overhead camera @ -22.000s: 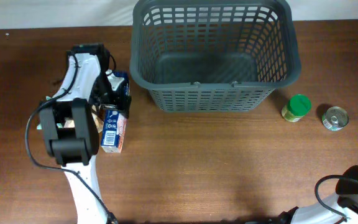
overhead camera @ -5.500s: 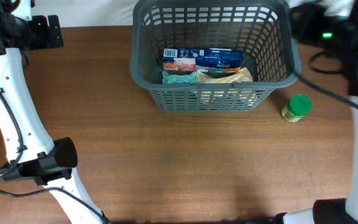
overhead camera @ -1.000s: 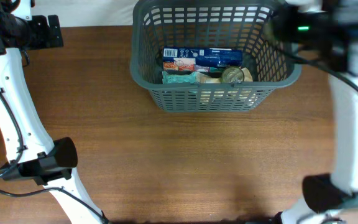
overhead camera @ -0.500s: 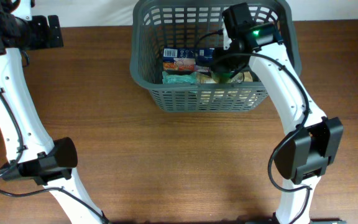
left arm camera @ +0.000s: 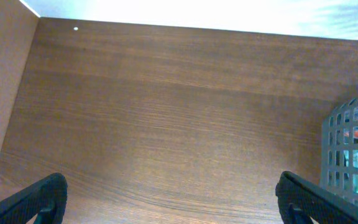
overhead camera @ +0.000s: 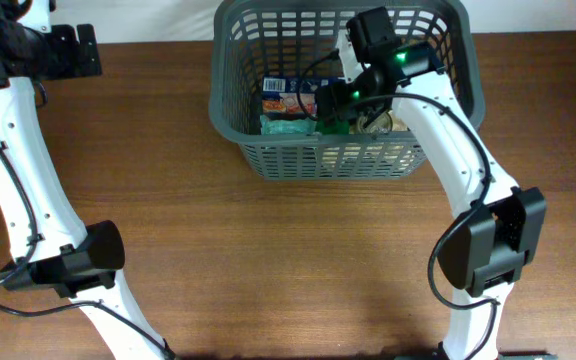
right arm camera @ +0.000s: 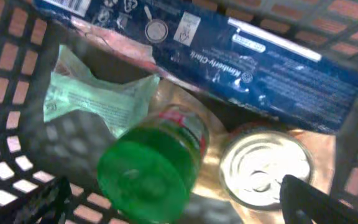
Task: Pack container
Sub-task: 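Lower the spice jar into the basket and open the right gripper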
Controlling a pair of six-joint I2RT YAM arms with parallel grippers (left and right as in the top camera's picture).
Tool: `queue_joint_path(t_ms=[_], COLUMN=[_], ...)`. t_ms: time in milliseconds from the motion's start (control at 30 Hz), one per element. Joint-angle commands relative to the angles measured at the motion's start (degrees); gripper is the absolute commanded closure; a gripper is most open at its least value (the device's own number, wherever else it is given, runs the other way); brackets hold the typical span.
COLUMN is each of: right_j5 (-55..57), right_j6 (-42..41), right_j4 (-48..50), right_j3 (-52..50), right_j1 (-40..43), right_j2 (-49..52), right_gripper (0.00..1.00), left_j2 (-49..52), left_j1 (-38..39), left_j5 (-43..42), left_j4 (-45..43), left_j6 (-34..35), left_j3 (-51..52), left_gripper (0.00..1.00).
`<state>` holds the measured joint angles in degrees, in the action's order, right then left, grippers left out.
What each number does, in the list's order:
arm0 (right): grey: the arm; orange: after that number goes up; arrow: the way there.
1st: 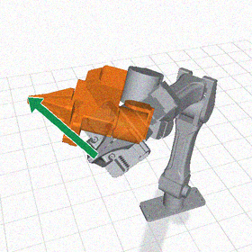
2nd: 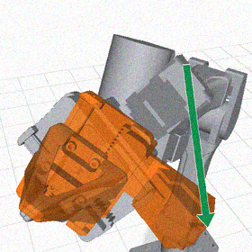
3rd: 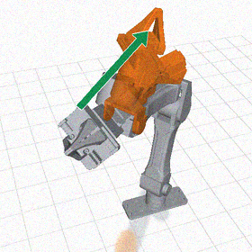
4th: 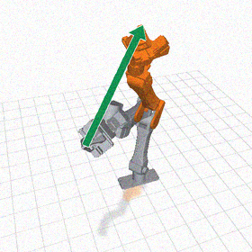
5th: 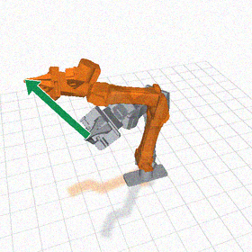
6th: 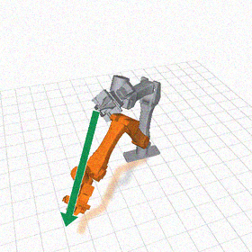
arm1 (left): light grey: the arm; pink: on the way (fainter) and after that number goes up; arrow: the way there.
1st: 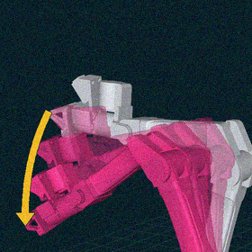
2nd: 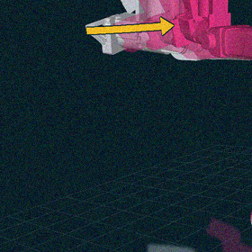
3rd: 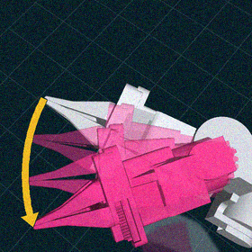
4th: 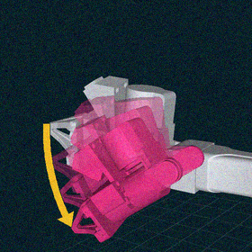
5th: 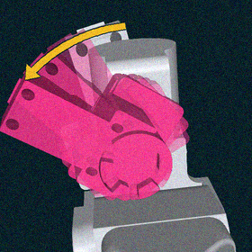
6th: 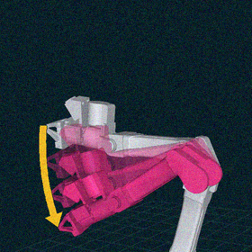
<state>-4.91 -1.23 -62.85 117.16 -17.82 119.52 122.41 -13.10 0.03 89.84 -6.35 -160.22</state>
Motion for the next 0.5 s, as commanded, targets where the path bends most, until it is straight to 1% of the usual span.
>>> queue_joint_path(t_ms=[0,100,233,300,333,400,467], right_j5=[2.0,9.5,14.6,14.6,14.3,13.5,13.5], right_j6=[2.7,2.3,2.3,2.3,2.3,2.3,2.3], right_j4=[-4.0,-9.5,-14.4,-15.6,-17.4,-19.3,-22.1], right_j3=[8.6,20.2,32.3,34.1,35.6,36.3,36.3], right_j1=[2.6,7.6,17.0,19.8,22.7,24.5,24.6], right_j2=[-5.4,-8.7,-11.8,-12.6,-14.0,-16.4,-21.2], right_gripper=[0.04,0.07,0.07,0.07,0.07,0.07,0.07], left_j2=[0.2,0.2,0.3,0.2,0.2,0.2,0.2], left_j1=[-0.1,-0.1,-0.1,-0.1,-0.1,-0.1,-0.1], left_j5=[-0.2,-0.2,-0.2,-0.2,-0.2,-0.2,-0.2], left_j4=[0.1,0.1,0.1,0.1,0.1,0.1,0.1], left_j6=[0.5,0.5,0.5,0.5,0.5,0.5,0.5], left_j3=[0.1,0.1,0.1,0.1,0.1,0.1,0.1], left_gripper=[0.01,0.01,0.01,0.01,0.01,0.01,0.01])
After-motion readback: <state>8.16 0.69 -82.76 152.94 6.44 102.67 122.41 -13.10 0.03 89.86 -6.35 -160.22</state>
